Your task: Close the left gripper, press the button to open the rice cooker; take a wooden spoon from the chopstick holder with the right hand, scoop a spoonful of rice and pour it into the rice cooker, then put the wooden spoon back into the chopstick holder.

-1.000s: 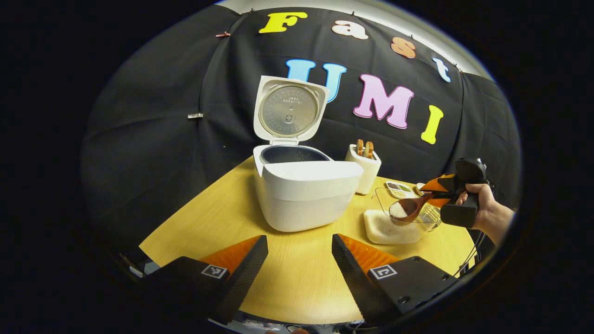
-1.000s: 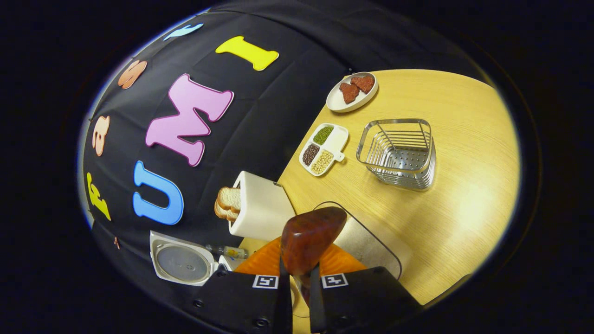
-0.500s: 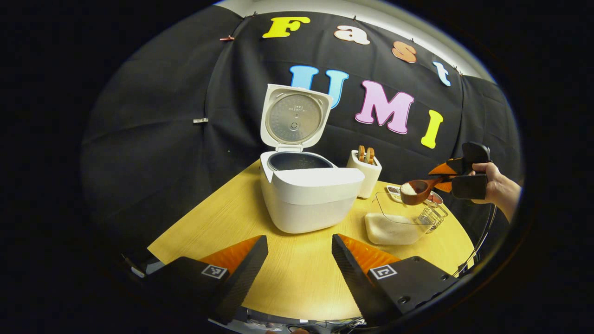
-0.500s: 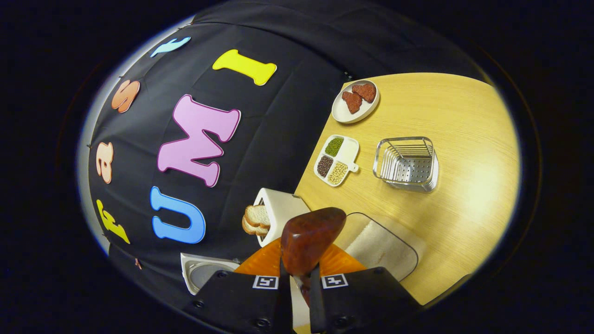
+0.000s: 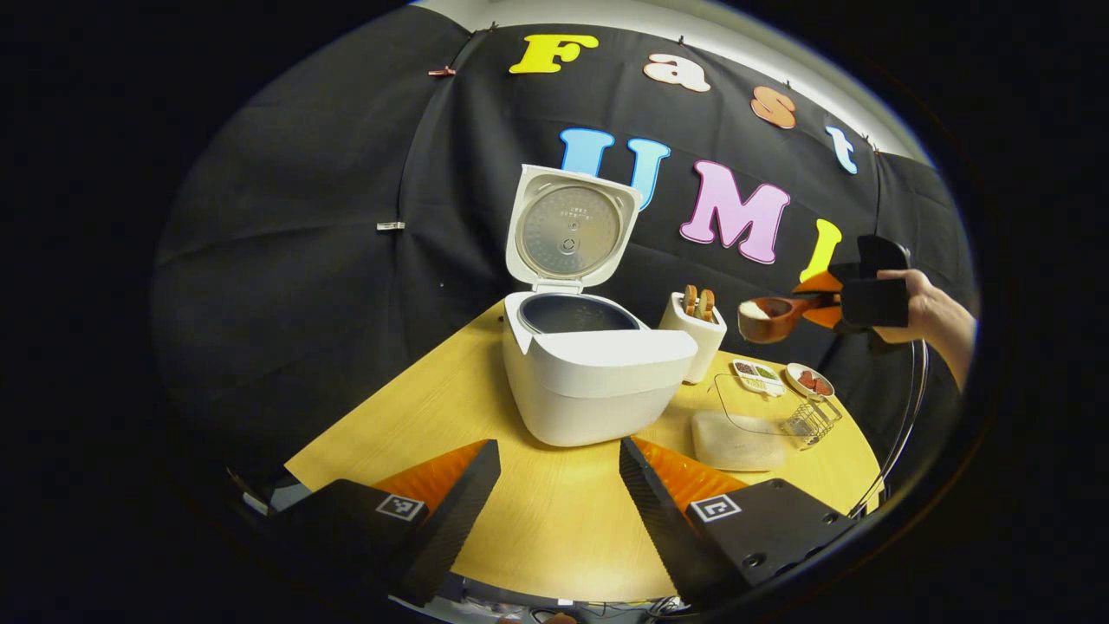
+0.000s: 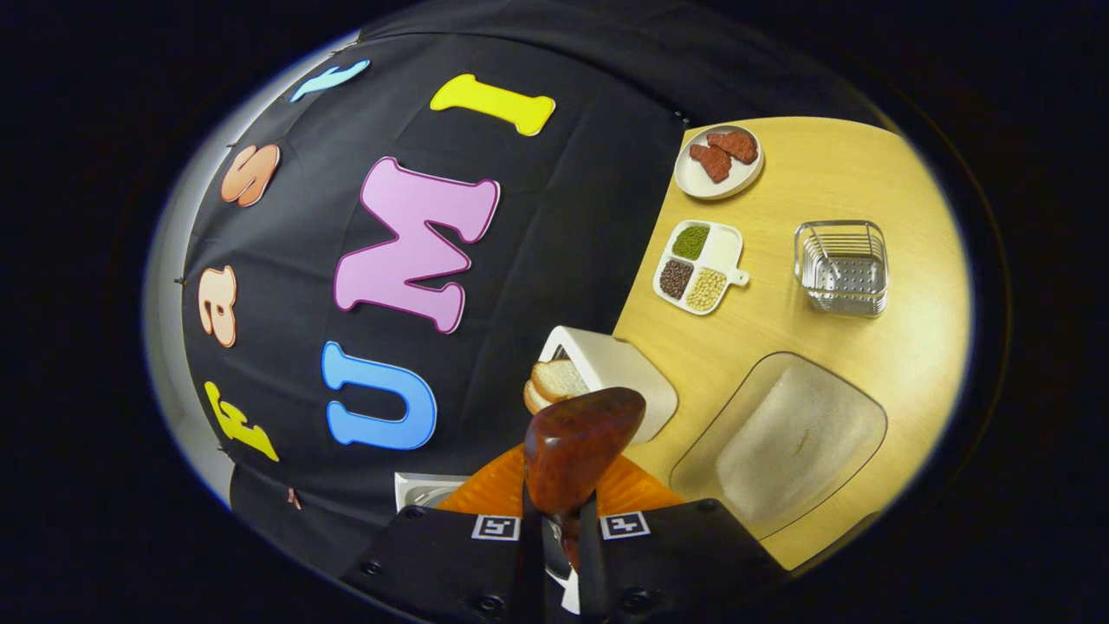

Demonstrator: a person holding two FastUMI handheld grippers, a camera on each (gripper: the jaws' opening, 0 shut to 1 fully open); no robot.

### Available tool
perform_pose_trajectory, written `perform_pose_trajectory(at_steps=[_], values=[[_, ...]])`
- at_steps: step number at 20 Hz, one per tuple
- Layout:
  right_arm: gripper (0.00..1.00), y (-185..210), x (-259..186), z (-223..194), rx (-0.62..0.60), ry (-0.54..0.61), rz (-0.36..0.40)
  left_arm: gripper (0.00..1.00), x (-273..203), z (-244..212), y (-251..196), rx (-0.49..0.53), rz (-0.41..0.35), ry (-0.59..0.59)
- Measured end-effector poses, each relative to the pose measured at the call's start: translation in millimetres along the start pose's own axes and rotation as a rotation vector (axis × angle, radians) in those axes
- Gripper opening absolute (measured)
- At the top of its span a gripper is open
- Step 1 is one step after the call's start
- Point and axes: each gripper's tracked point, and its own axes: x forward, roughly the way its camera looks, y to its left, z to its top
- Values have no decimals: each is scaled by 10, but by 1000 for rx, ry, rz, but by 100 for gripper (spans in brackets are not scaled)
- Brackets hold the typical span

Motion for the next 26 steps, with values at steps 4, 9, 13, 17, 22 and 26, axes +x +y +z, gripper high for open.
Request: perform_pose_trajectory(at_steps=[4, 9, 13, 17, 22, 26], values=[[19, 386, 166, -291, -14, 42, 37, 96, 42, 29, 104, -16, 10, -4], [19, 731, 397, -810, -42, 104, 67, 96, 73, 6, 261, -41, 28, 1], [18, 911, 613, -1280, -113, 153, 89, 96, 95, -33, 456, -52, 49, 9], [19, 1017, 800, -1635, -314, 149, 111, 96, 71, -87, 647, -70, 71, 18], [19, 1112, 969, -1882, -667, 67, 191, 96, 46, -47, 774, -54, 91, 21], [19, 1151, 1045, -2088, -819, 57, 253, 96, 8, -1, 733, -67, 81, 7]])
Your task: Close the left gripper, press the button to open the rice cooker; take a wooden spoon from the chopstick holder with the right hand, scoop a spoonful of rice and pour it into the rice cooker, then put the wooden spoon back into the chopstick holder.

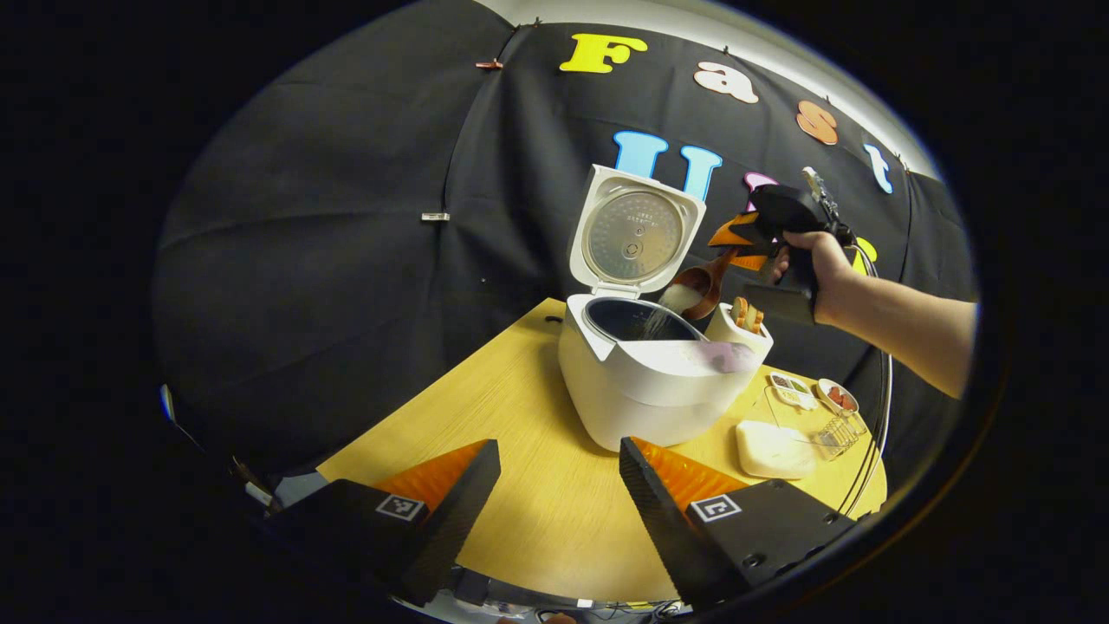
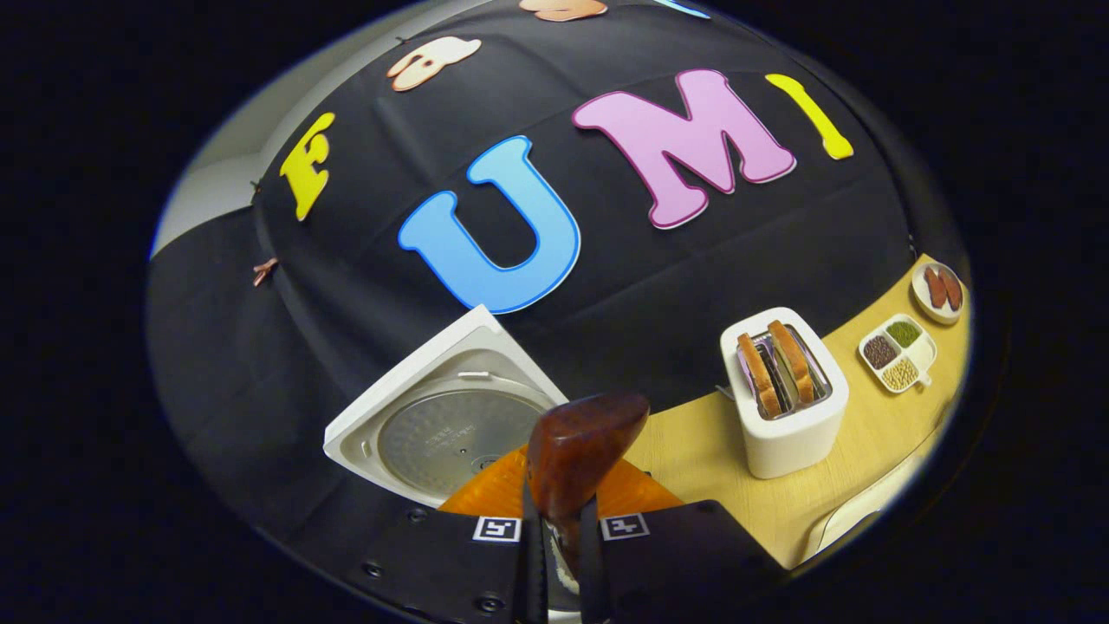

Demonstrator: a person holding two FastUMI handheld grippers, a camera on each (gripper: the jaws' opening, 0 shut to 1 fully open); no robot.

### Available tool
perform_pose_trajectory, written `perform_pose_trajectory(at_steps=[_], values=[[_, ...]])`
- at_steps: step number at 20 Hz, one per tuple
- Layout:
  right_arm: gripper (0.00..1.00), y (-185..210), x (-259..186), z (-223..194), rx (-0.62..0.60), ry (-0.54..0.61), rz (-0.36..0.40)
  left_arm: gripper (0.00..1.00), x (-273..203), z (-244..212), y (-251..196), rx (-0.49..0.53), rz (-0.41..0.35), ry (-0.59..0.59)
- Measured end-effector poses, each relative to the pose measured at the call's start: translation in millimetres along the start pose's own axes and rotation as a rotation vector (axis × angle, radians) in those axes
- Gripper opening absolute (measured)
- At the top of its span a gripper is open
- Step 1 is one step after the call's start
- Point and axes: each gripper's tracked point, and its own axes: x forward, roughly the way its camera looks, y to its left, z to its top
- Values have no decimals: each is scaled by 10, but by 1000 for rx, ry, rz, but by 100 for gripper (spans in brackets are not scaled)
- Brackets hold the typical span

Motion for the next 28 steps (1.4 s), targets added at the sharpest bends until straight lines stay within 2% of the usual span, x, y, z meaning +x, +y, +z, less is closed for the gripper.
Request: perform_pose_trajectory(at_steps=[4, 8, 13, 20, 24, 28], values=[[18, 48, 71, -108, -159, -12, 23, 96, -31, 27, 47, 45, 15, -15], [19, 174, 39, -154, -323, -53, 97, 96, -41, 7, 73, 51, 14, -1], [18, 473, -80, -160, -443, -104, 204, 96, -56, -67, 96, 56, 15, 11], [18, 736, -217, -511, -697, -80, 311, 96, -105, -82, 76, 46, 13, 6], [18, 836, -293, -583, -696, -65, 334, 96, -139, -78, 40, 54, 9, -5], [19, 782, -366, -430, -497, -33, 306, 96, -181, -76, -30, 71, 13, -16]])
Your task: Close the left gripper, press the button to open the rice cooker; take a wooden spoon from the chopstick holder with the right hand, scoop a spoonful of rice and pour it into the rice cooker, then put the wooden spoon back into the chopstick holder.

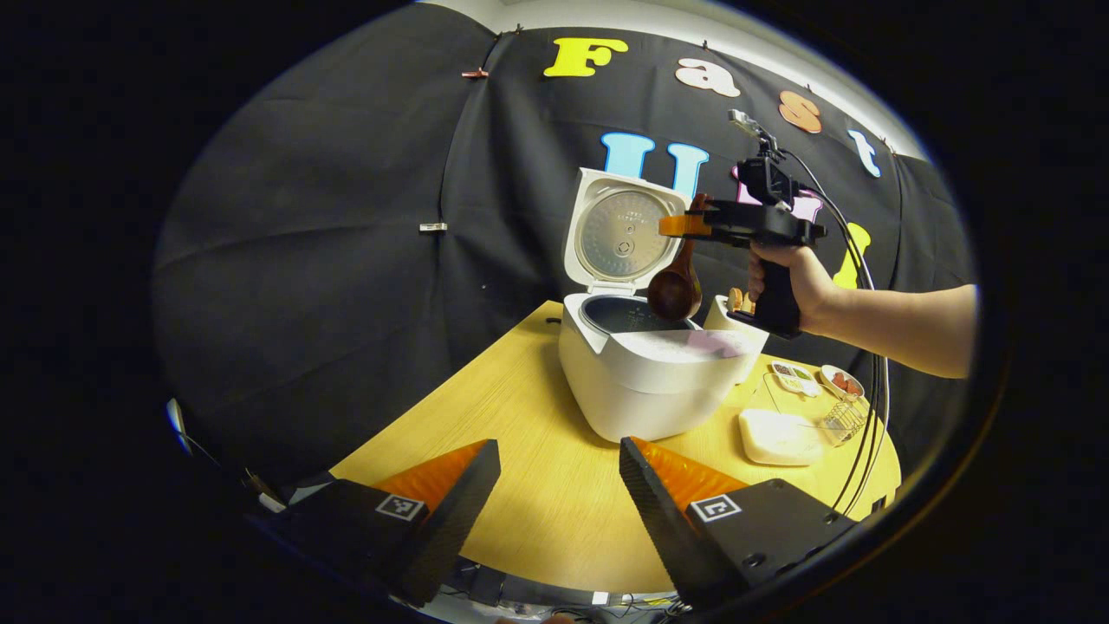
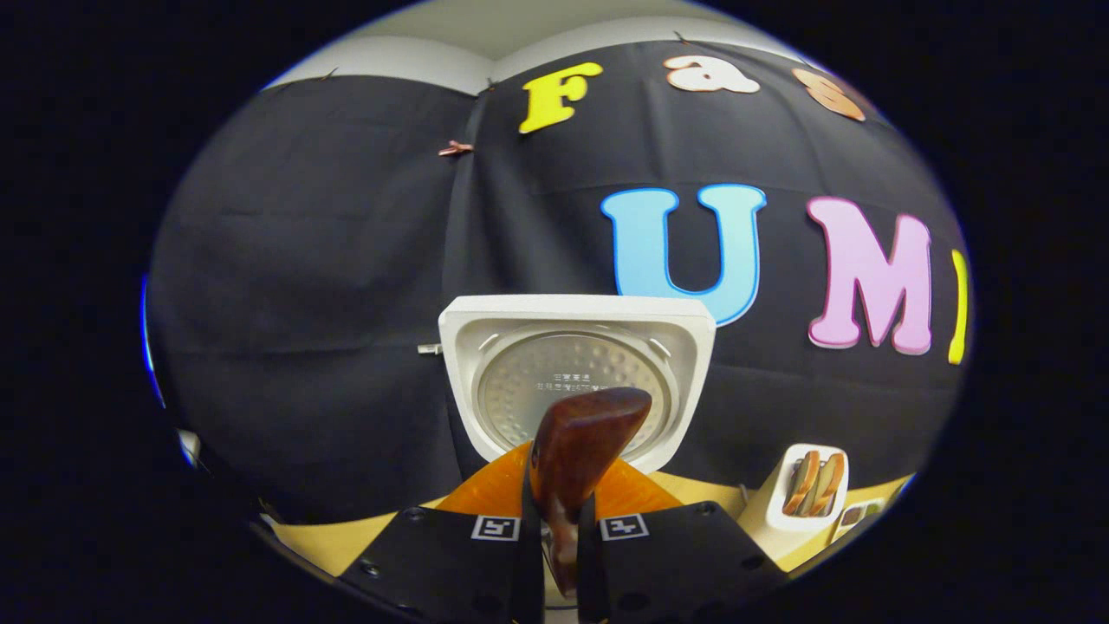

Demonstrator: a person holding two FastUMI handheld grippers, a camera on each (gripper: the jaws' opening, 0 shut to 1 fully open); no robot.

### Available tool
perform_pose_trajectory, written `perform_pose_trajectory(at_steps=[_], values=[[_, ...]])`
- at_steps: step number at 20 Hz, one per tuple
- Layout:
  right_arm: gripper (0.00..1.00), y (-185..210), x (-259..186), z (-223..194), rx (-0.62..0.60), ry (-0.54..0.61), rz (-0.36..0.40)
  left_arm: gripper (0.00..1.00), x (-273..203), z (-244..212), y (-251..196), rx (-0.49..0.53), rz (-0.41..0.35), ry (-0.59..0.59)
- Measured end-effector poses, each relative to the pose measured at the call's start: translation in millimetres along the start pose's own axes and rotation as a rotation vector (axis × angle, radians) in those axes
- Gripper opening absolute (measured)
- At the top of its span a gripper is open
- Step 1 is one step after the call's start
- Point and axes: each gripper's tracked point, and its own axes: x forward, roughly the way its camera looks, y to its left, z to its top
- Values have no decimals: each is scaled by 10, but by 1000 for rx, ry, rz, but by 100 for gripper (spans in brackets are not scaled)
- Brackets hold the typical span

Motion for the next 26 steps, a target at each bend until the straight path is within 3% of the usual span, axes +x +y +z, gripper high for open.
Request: perform_pose_trajectory(at_steps=[3, 7, 12, 19, 26], values=[[19, -259, -196, 238, 140, -29, -49, 96, -13, 59, -154, 40, -14, -25], [19, -748, -604, 611, 291, -94, -123, 96, -18, 142, -471, 15, -60, -28], [18, -1604, -1447, 761, 280, -159, -271, 96, 3, 264, -1094, -14, -135, -30], [18, -3052, -2589, 566, 394, -163, -484, 96, 83, 352, -1973, 10, -217, -12], [18, -4143, -3313, -23, 423, -87, -665, 96, 162, 277, -2341, 3, -191, 30]])
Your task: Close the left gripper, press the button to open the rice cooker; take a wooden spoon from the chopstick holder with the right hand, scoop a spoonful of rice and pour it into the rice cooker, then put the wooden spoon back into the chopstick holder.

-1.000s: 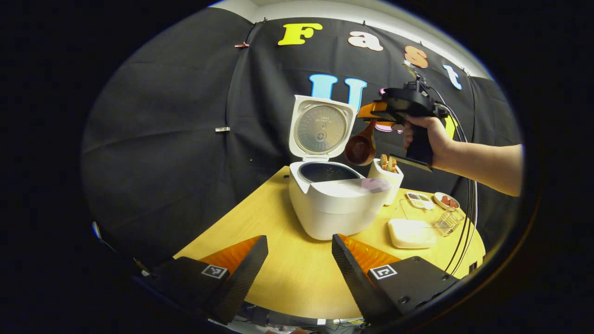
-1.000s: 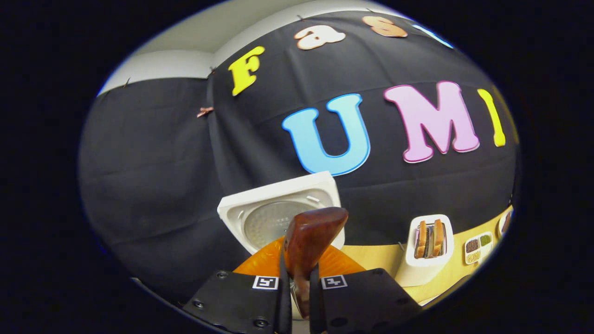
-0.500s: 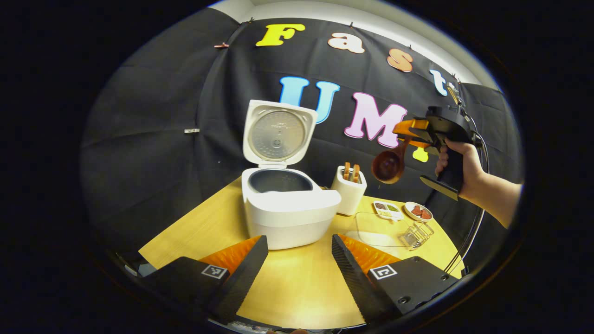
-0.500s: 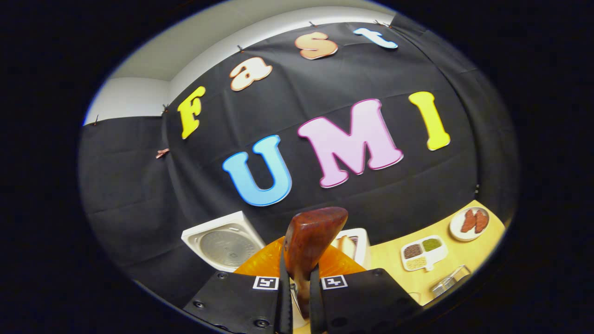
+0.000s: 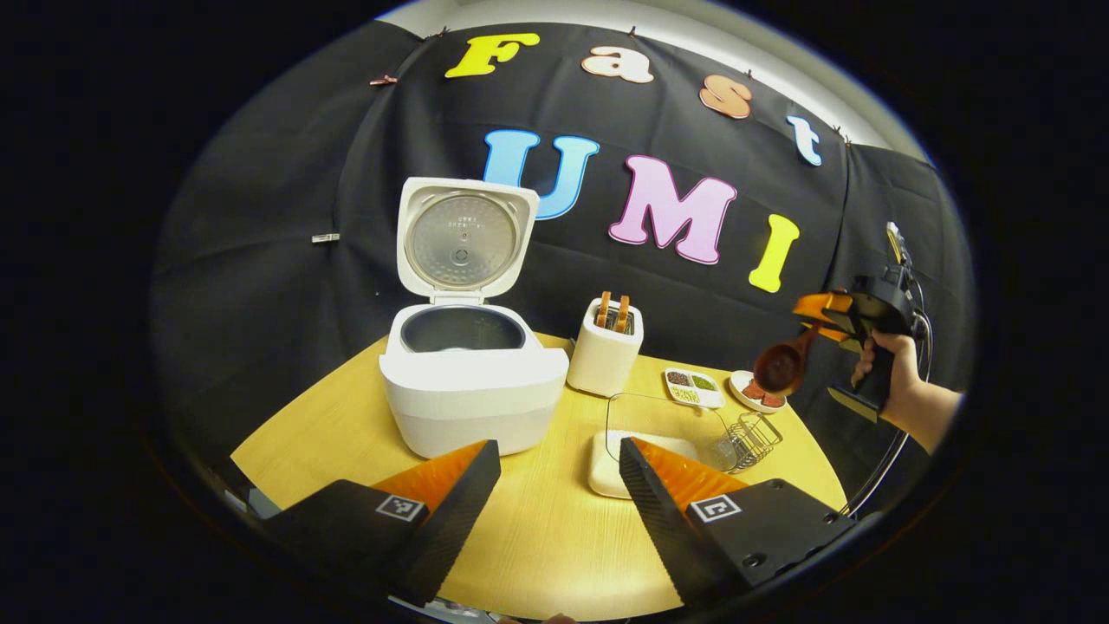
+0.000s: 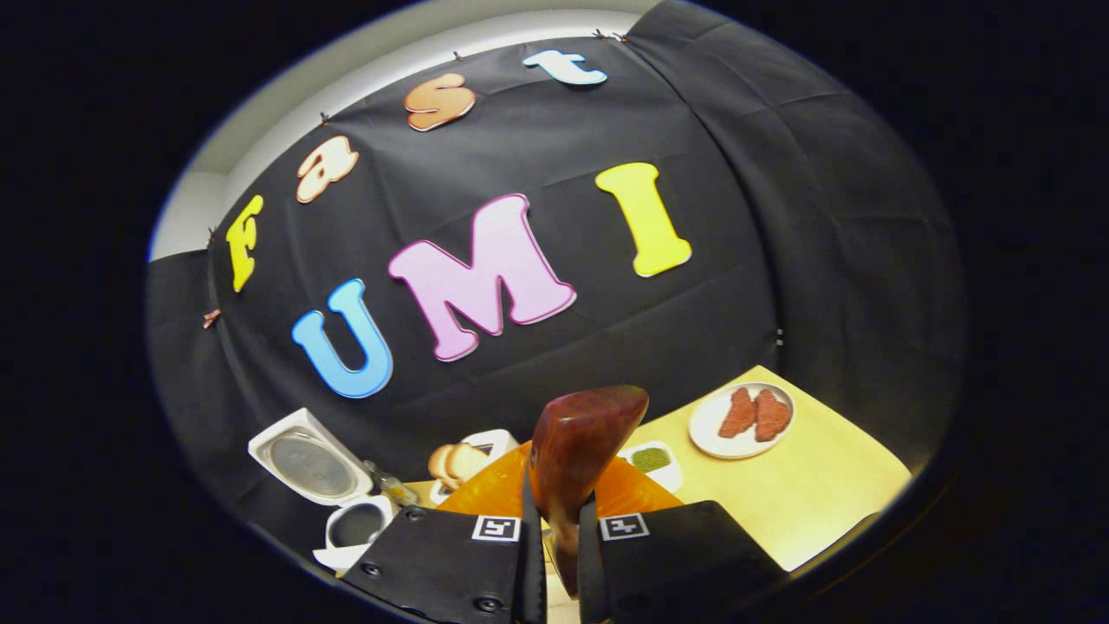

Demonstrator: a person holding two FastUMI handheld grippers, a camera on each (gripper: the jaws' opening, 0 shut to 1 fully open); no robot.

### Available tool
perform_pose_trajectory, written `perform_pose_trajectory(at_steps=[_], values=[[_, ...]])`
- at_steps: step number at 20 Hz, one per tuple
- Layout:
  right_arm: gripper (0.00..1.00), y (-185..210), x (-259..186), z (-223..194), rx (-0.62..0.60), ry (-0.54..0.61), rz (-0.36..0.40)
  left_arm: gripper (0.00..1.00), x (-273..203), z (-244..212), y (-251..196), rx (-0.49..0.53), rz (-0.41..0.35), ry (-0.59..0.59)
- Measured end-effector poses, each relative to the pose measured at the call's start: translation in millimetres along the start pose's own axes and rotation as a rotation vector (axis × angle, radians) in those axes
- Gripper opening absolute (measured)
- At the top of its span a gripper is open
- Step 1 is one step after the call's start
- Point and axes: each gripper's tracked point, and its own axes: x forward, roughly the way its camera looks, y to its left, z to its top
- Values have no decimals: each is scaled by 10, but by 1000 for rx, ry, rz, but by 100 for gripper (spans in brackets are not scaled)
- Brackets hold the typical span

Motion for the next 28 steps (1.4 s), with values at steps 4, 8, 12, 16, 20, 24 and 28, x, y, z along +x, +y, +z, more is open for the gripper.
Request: perform_pose_trajectory(at_steps=[4, 8, 12, 16, 20, 24, 28], values=[[19, -471, 159, -202, -10, 41, -46, 96, 31, 78, -14, 7, 60, 2], [18, -782, 350, -533, 11, 108, -65, 96, 44, 99, -33, 18, 118, 13], [19, -970, 479, -862, 30, 170, -74, 96, 45, 115, -162, -4, 133, 31], [19, -1048, 583, -1146, 64, 229, -85, 96, 25, 306, -178, 46, 170, 1], [21, -1147, 596, -1354, 87, 283, -123, 96, -11, 521, -81, 52, 200, -39], [38, -1115, 461, -1348, 132, 280, -125, 96, -49, 808, 175, 20, 233, -84], [99, -1123, 226, -1202, 88, 255, -140, 96, -33, 1116, 389, 7, 243, -139]])
